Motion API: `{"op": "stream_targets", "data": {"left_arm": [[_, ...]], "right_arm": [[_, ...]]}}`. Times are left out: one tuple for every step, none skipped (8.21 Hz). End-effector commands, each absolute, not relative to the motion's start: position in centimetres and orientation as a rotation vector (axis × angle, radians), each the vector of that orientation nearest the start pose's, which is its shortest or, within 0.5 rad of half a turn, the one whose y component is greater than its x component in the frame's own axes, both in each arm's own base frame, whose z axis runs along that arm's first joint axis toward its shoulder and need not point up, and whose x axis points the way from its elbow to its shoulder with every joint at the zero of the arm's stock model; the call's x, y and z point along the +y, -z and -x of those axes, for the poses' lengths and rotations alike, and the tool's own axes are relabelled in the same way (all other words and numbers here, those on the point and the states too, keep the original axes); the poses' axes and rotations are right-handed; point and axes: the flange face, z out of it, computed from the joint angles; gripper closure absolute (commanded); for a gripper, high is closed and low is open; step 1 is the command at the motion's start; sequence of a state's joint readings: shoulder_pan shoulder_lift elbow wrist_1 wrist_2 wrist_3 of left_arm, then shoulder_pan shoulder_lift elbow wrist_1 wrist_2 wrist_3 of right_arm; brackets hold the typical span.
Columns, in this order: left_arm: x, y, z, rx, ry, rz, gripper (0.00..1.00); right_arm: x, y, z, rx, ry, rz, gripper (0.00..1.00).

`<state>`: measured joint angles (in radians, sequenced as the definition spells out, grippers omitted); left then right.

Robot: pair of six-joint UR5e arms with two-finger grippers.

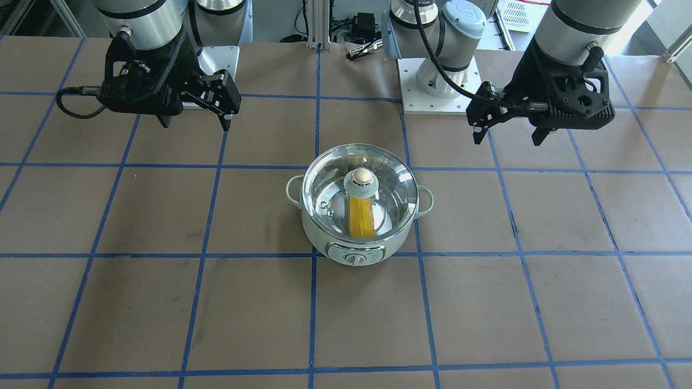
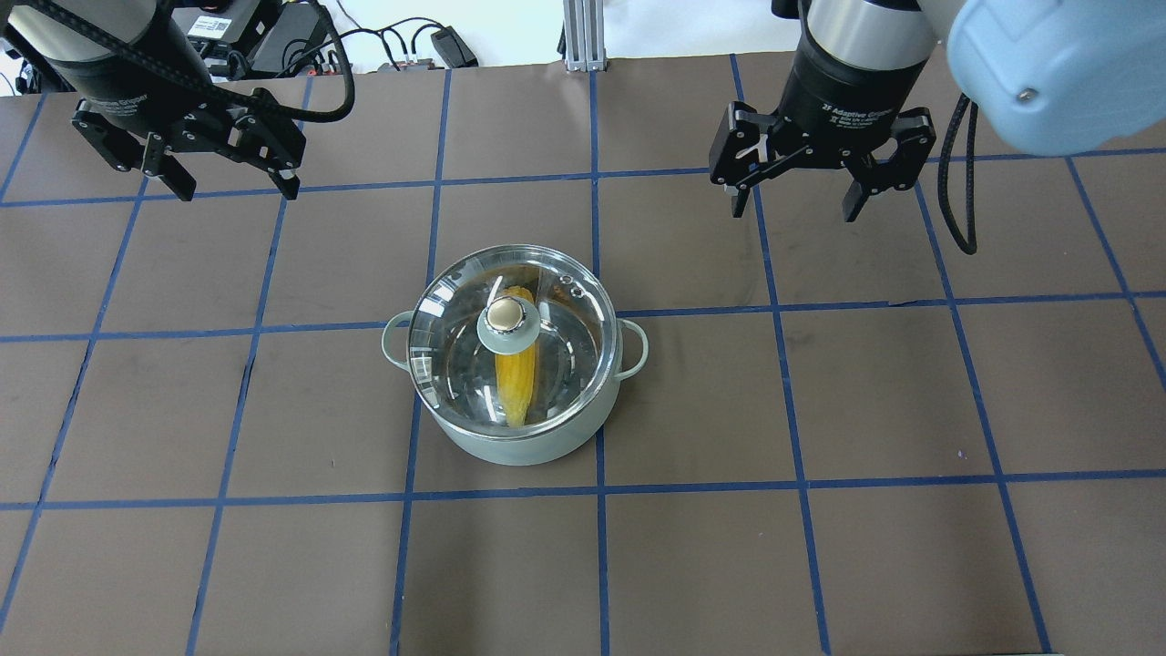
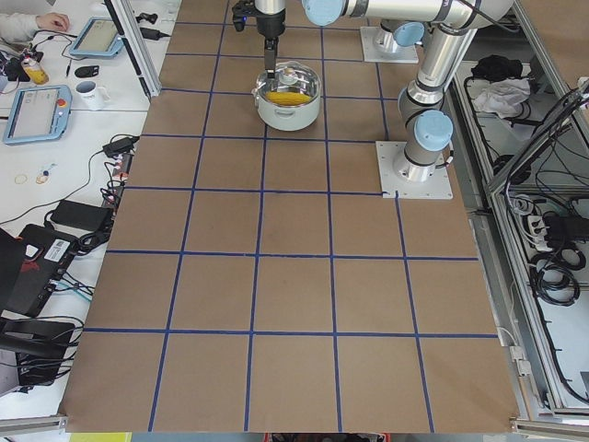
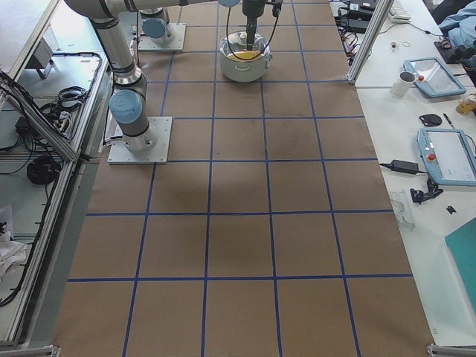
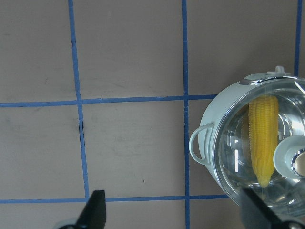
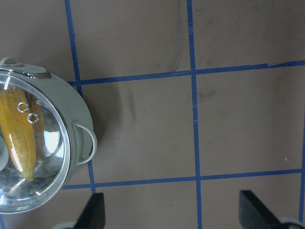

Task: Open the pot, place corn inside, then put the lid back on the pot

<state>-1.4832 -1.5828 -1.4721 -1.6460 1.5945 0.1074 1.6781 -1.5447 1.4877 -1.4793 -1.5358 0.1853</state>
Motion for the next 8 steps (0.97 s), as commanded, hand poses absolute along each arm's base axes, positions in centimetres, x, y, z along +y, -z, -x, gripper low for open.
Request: {"op": "stream_targets", "data": {"left_arm": [[-50.63, -52.26, 8.7, 3.116, 0.013, -0.024, 0.0], [-50.67, -52.11, 8.69, 3.116, 0.008, -0.024, 0.0], [-50.67, -52.11, 8.69, 3.116, 0.008, -0.024, 0.0], [-50.73, -52.04, 8.69, 3.116, 0.006, -0.024, 0.0], [-50.73, -52.03, 8.69, 3.116, 0.006, -0.024, 0.0], [-50.83, -51.88, 8.68, 3.117, 0.001, -0.024, 0.0], [-50.83, -51.88, 8.68, 3.117, 0.001, -0.024, 0.0], [-50.84, -51.82, 8.68, 3.117, 0.001, -0.024, 0.0]], "right_arm": [[-48.0, -50.71, -18.69, 3.111, -0.064, -0.104, 0.0], [-47.99, -50.58, -18.69, 3.111, -0.066, -0.101, 0.0], [-48.01, -50.59, -18.69, 3.111, -0.064, -0.101, 0.0], [-48.1, -50.59, -18.62, 3.11, -0.054, -0.103, 0.0], [-48.08, -50.57, -18.62, 3.11, -0.057, -0.103, 0.0], [-48.08, -50.57, -18.62, 3.11, -0.057, -0.103, 0.0], [-48.1, -50.59, -18.62, 3.11, -0.054, -0.103, 0.0], [-48.02, -50.64, -18.61, 3.11, -0.057, -0.106, 0.0]]}}
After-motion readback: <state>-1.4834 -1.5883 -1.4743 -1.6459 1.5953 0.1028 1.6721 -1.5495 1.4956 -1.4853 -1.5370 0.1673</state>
